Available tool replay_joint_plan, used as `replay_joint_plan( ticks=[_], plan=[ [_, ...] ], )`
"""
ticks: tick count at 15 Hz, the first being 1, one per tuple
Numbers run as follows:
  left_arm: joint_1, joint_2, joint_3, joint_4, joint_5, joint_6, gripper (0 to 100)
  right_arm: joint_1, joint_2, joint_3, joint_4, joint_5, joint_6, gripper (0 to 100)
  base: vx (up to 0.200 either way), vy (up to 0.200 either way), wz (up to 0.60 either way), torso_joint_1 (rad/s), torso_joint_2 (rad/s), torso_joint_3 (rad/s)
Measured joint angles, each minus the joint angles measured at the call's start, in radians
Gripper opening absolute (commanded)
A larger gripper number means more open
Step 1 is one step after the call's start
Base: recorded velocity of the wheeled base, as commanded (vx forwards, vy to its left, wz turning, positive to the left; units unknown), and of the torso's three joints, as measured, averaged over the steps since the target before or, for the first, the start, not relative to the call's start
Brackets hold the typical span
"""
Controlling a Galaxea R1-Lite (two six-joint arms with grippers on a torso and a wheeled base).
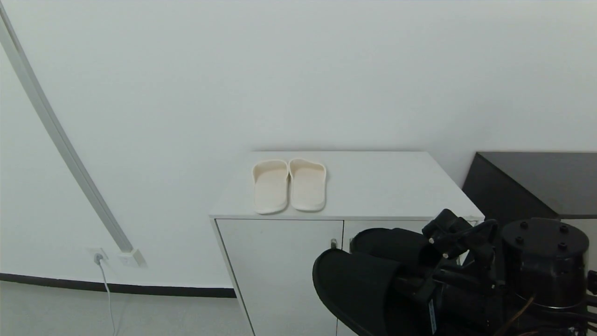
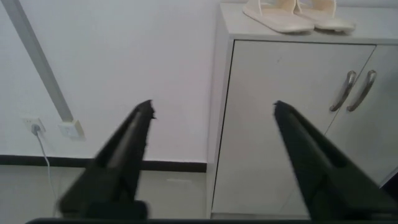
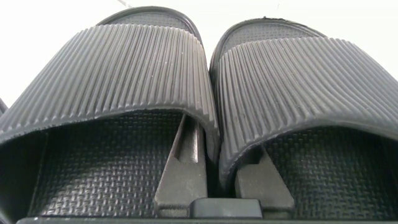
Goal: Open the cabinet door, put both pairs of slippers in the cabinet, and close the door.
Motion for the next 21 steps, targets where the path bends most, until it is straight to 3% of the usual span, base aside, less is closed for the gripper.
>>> replay_joint_plan(
  ticks=[11, 21],
  plan=[
    [0.0, 0.0, 0.0, 0.0, 0.0, 0.0, 100, 0.0, 0.0, 0.009, 0.0, 0.0, 0.0, 0, 0.0, 0.0, 0.0, -0.198, 0.52, 0.319],
    [0.0, 0.0, 0.0, 0.0, 0.0, 0.0, 100, 0.0, 0.0, 0.024, -0.003, 0.001, -0.018, 0, 0.0, 0.0, 0.0, -0.121, 0.47, 0.342]
  ],
)
